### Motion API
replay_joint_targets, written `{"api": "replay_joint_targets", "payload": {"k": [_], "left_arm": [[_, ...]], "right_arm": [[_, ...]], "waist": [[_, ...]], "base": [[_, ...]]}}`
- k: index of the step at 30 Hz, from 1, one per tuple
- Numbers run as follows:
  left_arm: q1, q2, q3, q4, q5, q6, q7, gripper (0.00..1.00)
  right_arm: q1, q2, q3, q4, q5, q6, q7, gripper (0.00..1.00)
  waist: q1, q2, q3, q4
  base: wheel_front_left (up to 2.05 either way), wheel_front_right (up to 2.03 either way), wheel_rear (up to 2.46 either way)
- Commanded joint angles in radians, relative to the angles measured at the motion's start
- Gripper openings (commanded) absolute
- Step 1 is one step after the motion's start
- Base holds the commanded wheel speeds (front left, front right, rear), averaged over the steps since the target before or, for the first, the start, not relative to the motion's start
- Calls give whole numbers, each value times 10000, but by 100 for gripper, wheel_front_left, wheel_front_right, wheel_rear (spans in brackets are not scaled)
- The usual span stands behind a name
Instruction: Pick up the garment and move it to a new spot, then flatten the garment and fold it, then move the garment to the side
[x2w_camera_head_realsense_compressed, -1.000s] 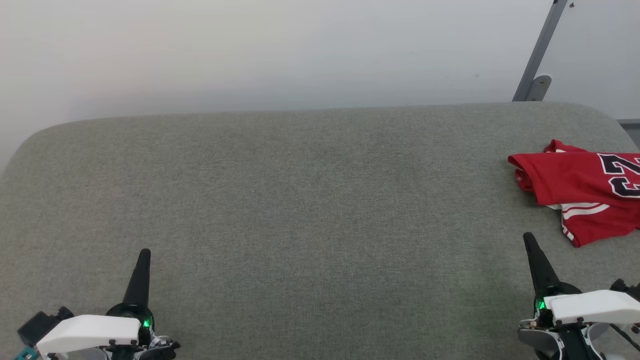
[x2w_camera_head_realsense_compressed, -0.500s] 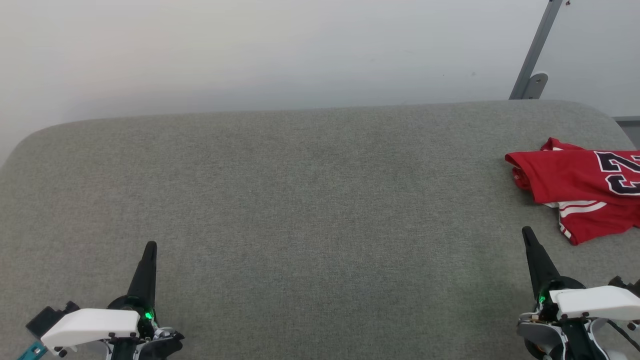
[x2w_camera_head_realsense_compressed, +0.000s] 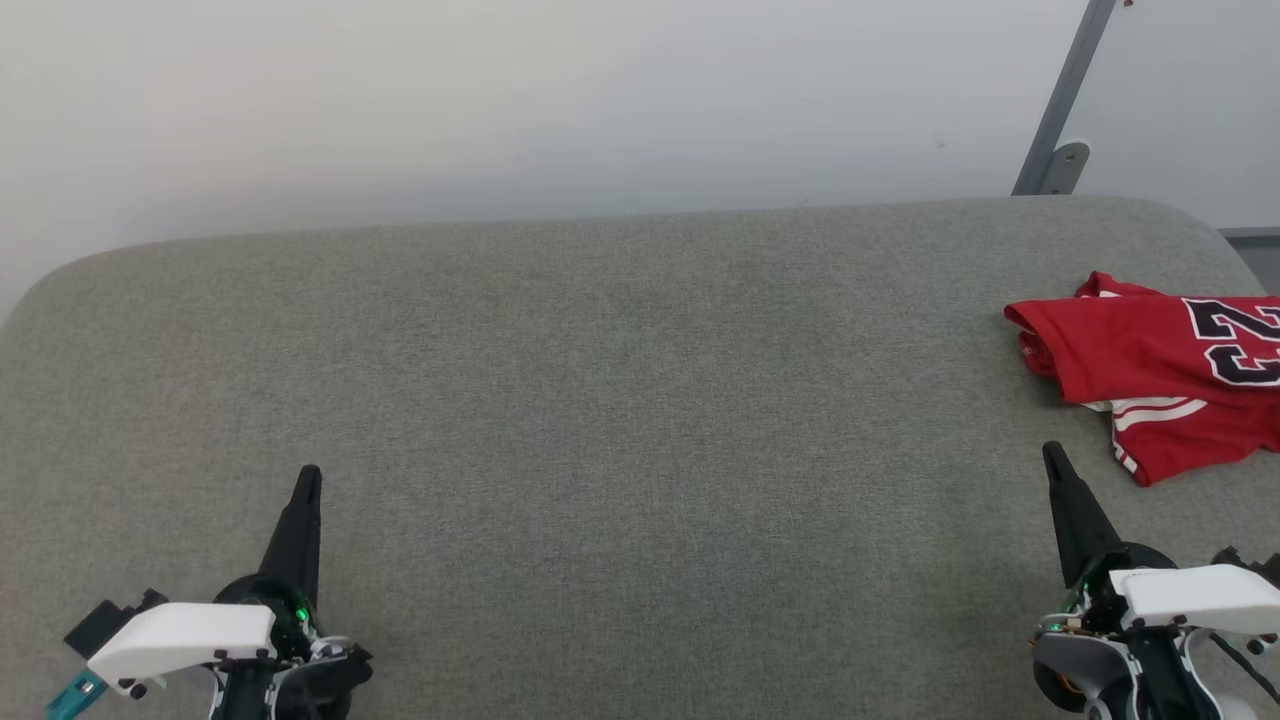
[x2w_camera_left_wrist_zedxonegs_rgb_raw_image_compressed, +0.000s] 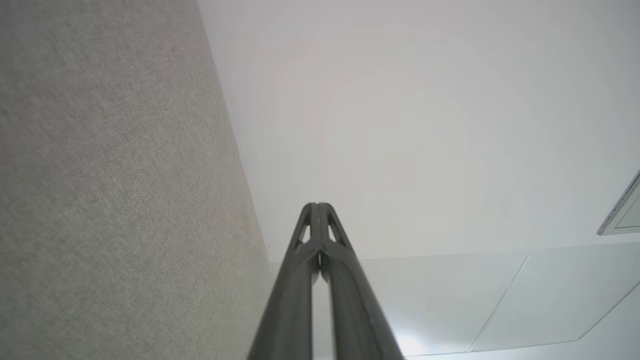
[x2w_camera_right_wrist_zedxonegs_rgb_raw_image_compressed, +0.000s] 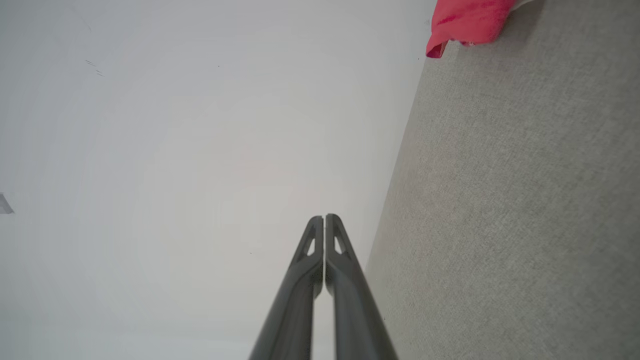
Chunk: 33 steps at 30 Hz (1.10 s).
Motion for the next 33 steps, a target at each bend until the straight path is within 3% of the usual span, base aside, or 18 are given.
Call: {"api": "replay_joint_targets", "payload": {"k": [1, 9, 33], "left_arm": [[-183, -36, 33, 4, -176, -30, 74, 0], [-307, -112, 51, 51, -547, -32, 218, 0], [-291, -97, 51, 46, -519, -32, 199, 0]], "right_arm": [[-149, 52, -38, -28, 202, -3, 77, 0], [-207, 84, -65, -17, 665, -3, 188, 0], [-172, 77, -58, -14, 620, -3, 183, 0]], "waist": [[0, -1, 3, -8], [0, -1, 18, -52], [0, -1, 18, -52]], "base": [[0, 0, 0], [0, 0, 0], [0, 0, 0]]}}
